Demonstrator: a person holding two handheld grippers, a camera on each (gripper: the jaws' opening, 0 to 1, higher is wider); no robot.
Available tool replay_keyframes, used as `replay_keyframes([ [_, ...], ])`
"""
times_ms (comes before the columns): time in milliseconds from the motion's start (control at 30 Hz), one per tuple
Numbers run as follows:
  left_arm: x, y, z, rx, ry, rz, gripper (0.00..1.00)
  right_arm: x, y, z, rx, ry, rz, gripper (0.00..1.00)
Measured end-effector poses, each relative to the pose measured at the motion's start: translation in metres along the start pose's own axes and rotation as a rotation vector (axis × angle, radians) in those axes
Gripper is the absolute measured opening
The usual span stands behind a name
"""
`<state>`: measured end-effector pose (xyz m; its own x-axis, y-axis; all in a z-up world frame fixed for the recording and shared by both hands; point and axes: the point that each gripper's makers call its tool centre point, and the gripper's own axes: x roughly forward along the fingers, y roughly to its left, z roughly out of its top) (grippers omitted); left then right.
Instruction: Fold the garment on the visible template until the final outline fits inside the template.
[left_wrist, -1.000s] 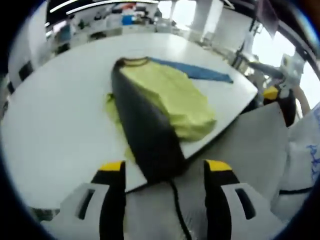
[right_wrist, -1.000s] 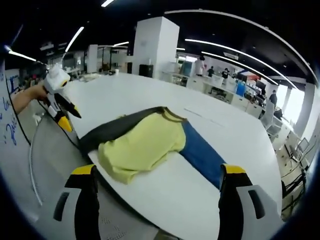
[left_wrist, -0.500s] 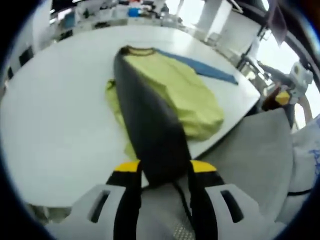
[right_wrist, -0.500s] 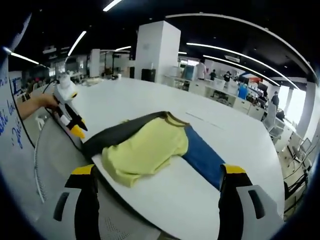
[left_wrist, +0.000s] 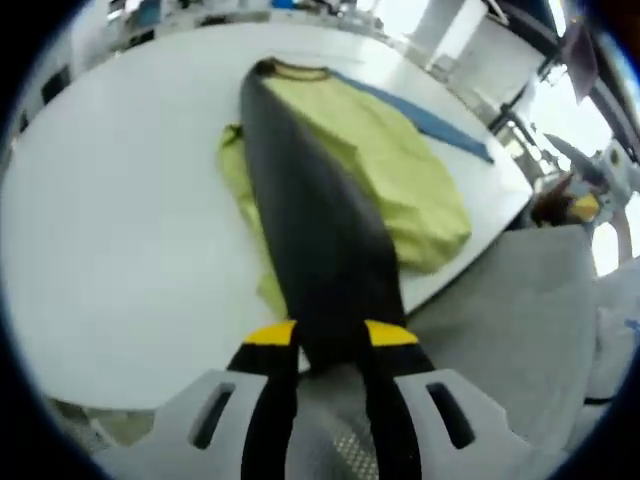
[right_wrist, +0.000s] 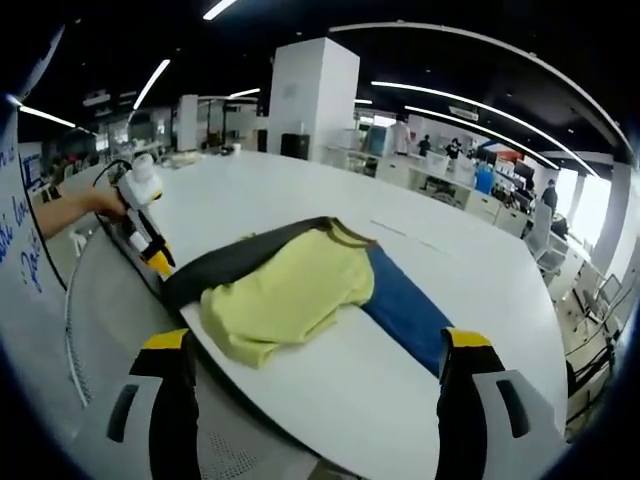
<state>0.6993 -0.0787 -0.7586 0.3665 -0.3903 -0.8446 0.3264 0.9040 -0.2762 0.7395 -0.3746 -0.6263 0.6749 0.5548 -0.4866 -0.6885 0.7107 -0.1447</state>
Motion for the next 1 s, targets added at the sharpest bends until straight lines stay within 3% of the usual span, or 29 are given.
replay_keyframes([
  [267,0.004,0.012,-0.002,-0.005,0.015,0.036,0.22,-0.001,0.002,-0.002,0.011,0.000,-0.009,1.00],
  [633,0.012,0.011,-0.008,-0.002,0.050,0.024,0.22,-0.005,-0.003,-0.002,0.025,0.009,-0.039,1.00],
  [1000,0.020,0.008,-0.008,0.041,0.074,0.032,0.13,-0.007,-0.005,-0.009,0.042,0.026,-0.061,1.00],
])
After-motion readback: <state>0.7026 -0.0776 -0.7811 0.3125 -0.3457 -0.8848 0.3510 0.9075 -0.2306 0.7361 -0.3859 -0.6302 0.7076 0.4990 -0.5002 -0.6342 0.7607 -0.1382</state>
